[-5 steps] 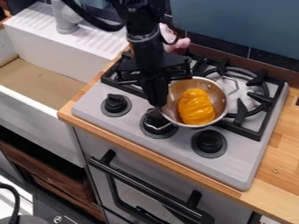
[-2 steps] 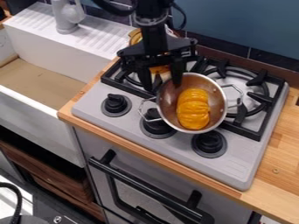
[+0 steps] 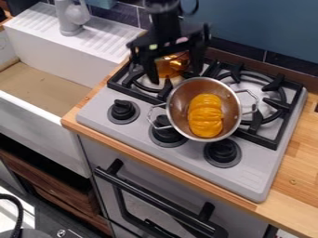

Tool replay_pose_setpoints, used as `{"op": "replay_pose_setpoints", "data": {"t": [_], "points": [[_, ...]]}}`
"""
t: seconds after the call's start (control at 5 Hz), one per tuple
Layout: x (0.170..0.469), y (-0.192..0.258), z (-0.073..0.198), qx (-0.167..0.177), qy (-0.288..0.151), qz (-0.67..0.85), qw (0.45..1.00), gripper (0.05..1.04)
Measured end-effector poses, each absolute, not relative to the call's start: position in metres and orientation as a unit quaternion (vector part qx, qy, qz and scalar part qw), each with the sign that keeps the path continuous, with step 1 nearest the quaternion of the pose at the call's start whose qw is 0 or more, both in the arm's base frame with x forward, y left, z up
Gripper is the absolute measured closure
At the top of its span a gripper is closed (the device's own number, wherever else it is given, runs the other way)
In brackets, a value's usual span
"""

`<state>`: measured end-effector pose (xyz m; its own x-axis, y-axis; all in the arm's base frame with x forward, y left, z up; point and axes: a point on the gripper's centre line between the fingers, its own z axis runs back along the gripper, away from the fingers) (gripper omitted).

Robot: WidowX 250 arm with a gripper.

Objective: Moved the pot to the bottom left of the right burner

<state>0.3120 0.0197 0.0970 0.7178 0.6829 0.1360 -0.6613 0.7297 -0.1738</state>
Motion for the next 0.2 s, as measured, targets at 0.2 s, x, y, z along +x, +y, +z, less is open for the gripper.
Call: {"op": "replay_pose_setpoints", "data": {"t": [0.2], "points": [[0.3178,0.015,0.1095,-0.055,-0.095,0.38,0.919,0.089]]}}
